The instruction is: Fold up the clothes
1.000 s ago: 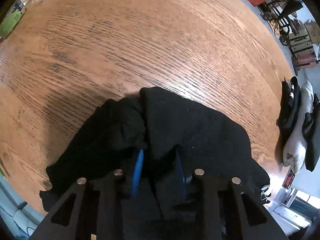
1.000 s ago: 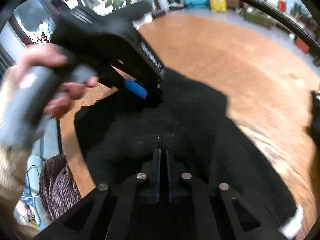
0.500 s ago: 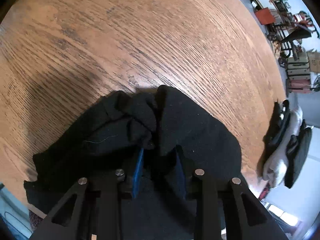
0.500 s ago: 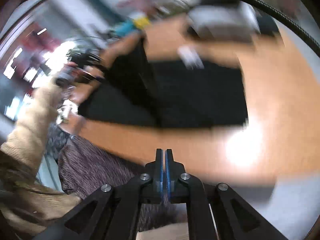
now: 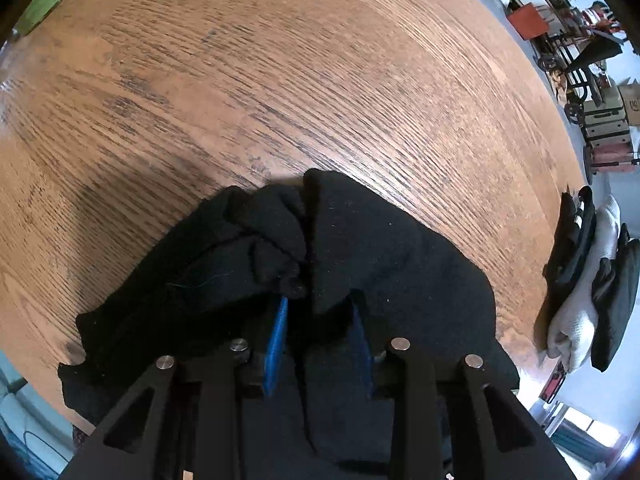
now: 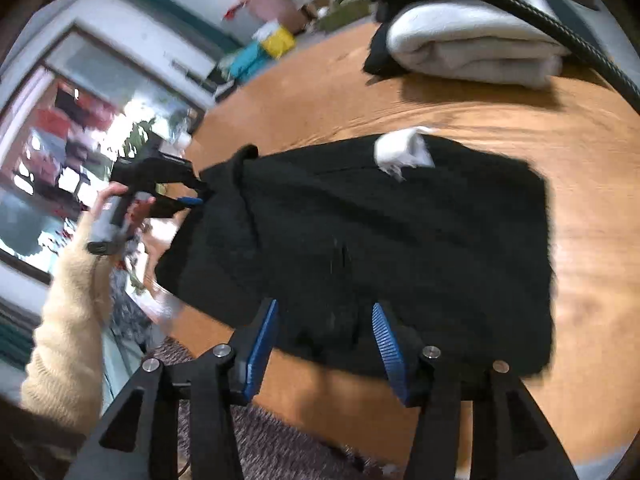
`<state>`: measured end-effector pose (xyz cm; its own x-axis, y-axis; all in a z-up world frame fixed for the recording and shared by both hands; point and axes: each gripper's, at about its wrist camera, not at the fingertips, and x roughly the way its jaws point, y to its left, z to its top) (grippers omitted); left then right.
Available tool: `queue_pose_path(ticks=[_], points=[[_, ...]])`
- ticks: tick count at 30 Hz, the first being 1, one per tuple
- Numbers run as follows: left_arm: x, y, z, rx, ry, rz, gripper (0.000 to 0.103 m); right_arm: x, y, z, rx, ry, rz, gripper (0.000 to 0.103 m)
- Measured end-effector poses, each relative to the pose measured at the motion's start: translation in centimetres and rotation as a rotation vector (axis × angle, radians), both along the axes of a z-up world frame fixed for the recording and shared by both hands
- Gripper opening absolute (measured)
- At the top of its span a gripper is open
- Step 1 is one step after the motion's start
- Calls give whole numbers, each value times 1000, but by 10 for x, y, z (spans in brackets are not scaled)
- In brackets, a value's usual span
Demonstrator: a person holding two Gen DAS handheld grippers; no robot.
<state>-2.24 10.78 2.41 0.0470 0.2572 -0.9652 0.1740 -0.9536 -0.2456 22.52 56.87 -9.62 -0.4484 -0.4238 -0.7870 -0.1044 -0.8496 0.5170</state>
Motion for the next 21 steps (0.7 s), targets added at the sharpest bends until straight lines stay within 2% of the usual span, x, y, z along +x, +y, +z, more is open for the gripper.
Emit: queue_pose_path(ticks=[3, 5, 7, 9, 10, 11, 12, 13, 16, 17, 18, 19, 20, 21], points=[[1, -6, 3, -9, 2, -12, 34, -33, -20, -19, 68, -44, 81, 57], [0, -10, 4, -13, -5, -13, 34, -40, -38, -17, 126, -27, 161, 28], [-1, -14, 5, -20, -16, -17, 34, -32, -49, 1, 132, 30, 225, 5], [-3, -19, 6, -29, -32, -16, 34, -13, -60, 23, 153, 93, 284, 5], [-4, -21, 7, -35, -39, -17, 34, 0, -67, 34, 186, 121, 317, 5], [-4, -22, 7, -39, -42, -19, 34, 17, -78, 42, 264, 128, 366, 5], [-5, -25, 8, -47, -46, -23, 35, 35, -93, 42, 341, 99, 423, 5], [-4, -25, 9, -51, -47, -25, 35, 52, -105, 33, 368, 36, 473, 5], [-3, -34, 12, -59, -42, -32, 35, 88, -122, 4, 366, -125, 514, 8], [-3, -37, 12, -60, -40, -33, 35, 95, -122, -1, 353, -150, 490, 12], [-3, -40, 13, -60, -39, -36, 35, 98, -113, 1, 319, -143, 419, 16], [-2, -43, 14, -60, -39, -37, 35, 99, -105, 4, 284, -134, 352, 33], [-2, -46, 15, -59, -39, -37, 35, 96, -97, 9, 248, -120, 290, 38], [-1, -50, 16, -58, -39, -37, 35, 92, -92, 11, 226, -113, 247, 38]])
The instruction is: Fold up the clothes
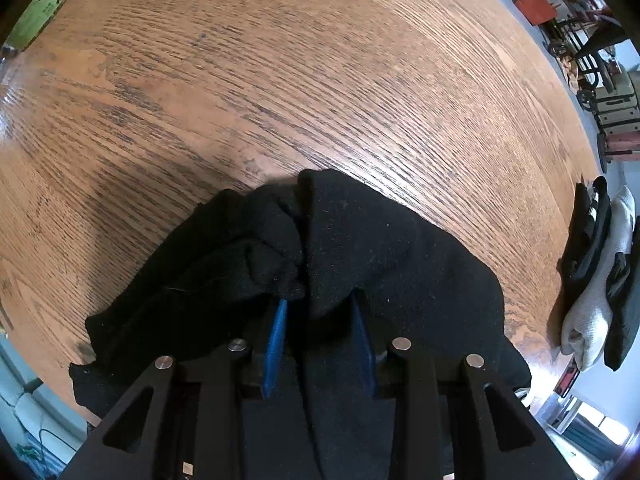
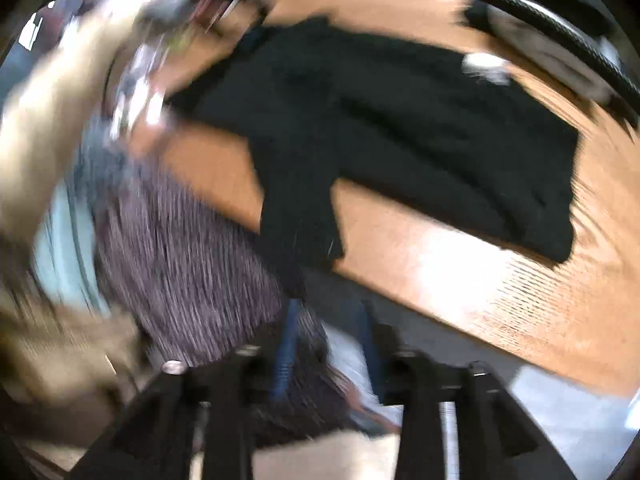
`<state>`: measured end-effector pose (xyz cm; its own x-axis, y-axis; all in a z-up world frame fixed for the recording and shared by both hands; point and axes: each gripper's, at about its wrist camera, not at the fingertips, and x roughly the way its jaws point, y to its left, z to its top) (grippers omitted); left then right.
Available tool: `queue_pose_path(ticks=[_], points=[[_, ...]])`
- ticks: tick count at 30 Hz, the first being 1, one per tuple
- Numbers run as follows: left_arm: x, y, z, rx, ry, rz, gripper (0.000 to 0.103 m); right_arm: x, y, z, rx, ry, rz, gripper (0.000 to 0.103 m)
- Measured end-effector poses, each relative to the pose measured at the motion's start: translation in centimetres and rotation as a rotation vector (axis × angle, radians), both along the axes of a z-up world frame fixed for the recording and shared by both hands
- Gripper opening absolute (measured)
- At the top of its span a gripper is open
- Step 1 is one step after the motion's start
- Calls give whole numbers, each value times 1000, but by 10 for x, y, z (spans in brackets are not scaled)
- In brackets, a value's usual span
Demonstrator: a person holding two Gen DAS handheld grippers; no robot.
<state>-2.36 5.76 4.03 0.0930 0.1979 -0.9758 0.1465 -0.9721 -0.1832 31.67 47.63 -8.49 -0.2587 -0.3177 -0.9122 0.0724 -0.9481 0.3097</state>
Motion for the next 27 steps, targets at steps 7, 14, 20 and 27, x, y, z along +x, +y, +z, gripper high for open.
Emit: queue_pose_path(ticks=[7, 14, 20, 27], points=[[4, -28, 6, 17, 16, -9, 35, -60, -24, -40, 29, -115, 51, 40], [12, -63, 15, 58, 47, 7, 34, -76, -51, -55, -19, -118, 131, 14], [33, -125, 19, 302, 98, 95, 34, -87, -16, 11, 126, -50, 138, 9], [34, -120, 47, 414, 102, 143, 34, -111, 62, 83, 168, 29, -36, 9]])
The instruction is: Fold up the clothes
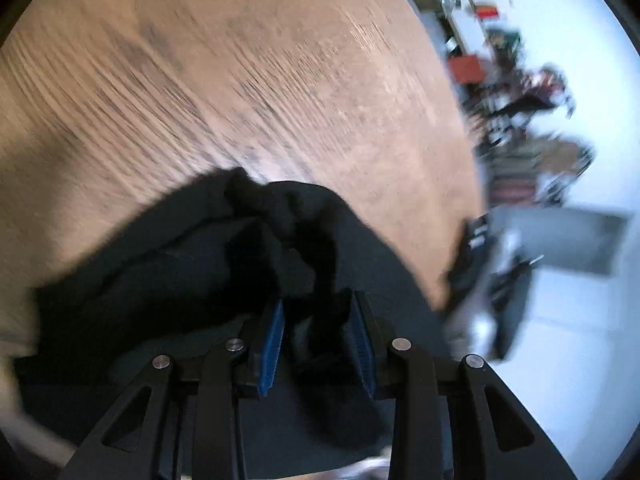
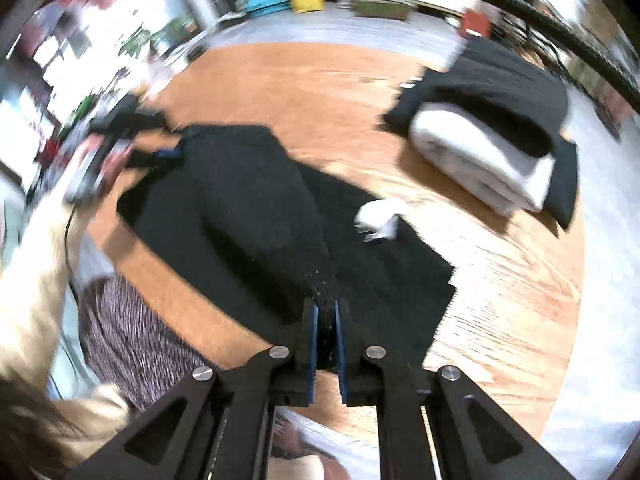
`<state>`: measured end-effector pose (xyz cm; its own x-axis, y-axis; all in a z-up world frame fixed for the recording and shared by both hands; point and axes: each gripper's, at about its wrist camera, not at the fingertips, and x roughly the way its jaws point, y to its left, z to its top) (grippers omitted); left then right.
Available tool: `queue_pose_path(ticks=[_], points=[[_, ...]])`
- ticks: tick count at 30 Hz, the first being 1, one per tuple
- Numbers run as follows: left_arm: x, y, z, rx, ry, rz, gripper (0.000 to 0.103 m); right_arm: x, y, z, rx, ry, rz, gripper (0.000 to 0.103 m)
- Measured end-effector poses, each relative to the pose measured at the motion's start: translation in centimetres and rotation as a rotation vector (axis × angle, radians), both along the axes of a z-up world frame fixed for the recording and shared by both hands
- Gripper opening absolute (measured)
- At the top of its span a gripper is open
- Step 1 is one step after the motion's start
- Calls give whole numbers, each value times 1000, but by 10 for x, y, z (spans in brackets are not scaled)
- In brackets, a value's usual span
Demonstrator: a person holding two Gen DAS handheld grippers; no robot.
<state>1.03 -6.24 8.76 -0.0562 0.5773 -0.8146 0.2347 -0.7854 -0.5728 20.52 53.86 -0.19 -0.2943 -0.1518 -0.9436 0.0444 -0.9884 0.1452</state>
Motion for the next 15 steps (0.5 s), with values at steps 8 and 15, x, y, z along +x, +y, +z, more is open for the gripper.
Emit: queue_pose_path(ticks=[8, 15], points=[[18, 54, 64, -398, 91, -308, 34, -6, 40, -129, -20, -281, -154, 41], [8, 251, 51, -526, 357, -404, 35, 41, 8, -57, 271, 71, -112, 61]])
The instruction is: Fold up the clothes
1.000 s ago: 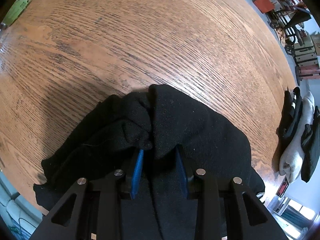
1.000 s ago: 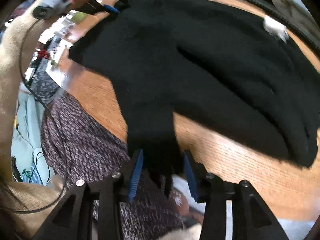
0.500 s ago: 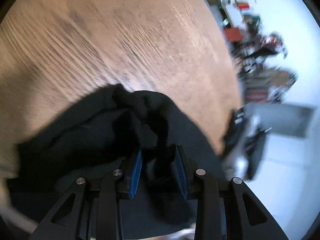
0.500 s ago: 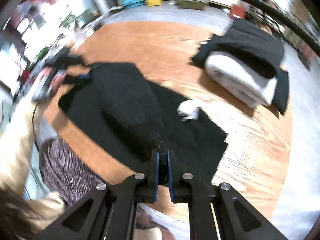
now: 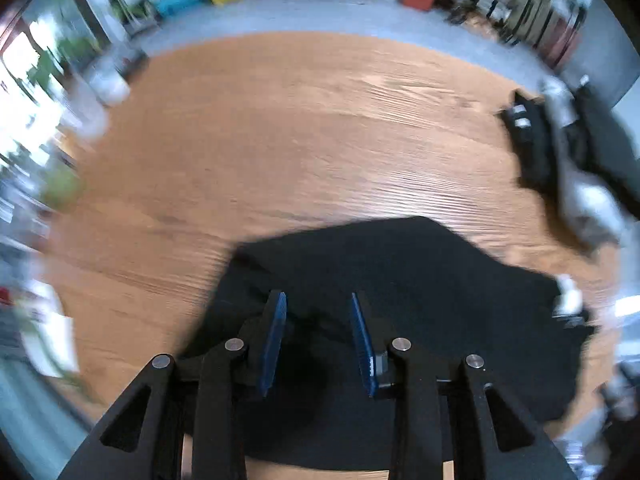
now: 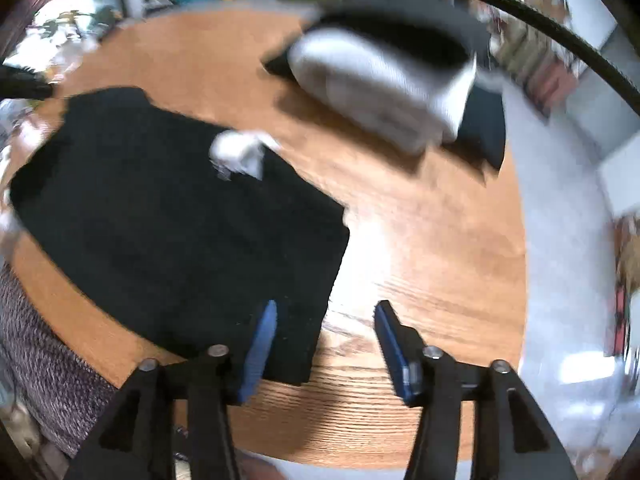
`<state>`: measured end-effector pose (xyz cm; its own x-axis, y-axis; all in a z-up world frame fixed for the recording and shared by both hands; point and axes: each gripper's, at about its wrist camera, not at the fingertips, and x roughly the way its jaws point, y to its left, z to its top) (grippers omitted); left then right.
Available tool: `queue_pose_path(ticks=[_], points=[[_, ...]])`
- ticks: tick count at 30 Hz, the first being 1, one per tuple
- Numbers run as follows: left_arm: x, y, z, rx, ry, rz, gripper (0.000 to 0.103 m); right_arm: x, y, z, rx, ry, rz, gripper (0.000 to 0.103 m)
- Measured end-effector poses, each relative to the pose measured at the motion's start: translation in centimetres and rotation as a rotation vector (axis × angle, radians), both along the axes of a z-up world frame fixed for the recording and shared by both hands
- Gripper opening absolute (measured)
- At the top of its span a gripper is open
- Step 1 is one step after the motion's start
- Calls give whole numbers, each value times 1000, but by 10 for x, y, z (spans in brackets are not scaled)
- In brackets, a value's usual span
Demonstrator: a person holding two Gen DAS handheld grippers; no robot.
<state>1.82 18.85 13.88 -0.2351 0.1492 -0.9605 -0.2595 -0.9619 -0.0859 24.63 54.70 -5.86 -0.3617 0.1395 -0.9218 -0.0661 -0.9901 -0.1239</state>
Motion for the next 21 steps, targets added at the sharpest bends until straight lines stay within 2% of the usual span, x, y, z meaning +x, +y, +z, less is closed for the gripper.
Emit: queue_pose_path(ticks=[2, 3, 5, 7, 9, 10, 13, 16, 18, 21], points=[[-3, 17, -21, 150, -15, 32, 34, 8, -14, 3, -80, 61, 33, 61], [3, 20, -28, 202, 2, 38, 35, 7, -23, -2, -103, 76, 52, 61], [5, 43, -57, 151, 33, 68, 35, 4, -41, -12, -150, 107, 91, 62], [0, 59, -100, 53, -7, 88, 35, -7, -54, -29, -160, 87, 69, 63], [8, 57, -97, 87, 97, 55, 36, -17, -51, -54, -166, 20, -6, 63], [13, 53, -94, 110, 114, 48, 35, -16, -49, -57, -178, 35, -27, 64], [34, 43, -82, 160, 191, 29, 35, -2, -40, -47, -267, 83, -105, 65], [75, 37, -65, 139, 380, -8, 36, 27, -18, -39, -291, 115, -258, 66], [108, 36, -53, 150, 495, -81, 36, 45, -5, -43, -312, 104, -349, 66], [163, 52, -44, 91, 642, -287, 36, 69, 4, -53, -452, 104, -434, 63]])
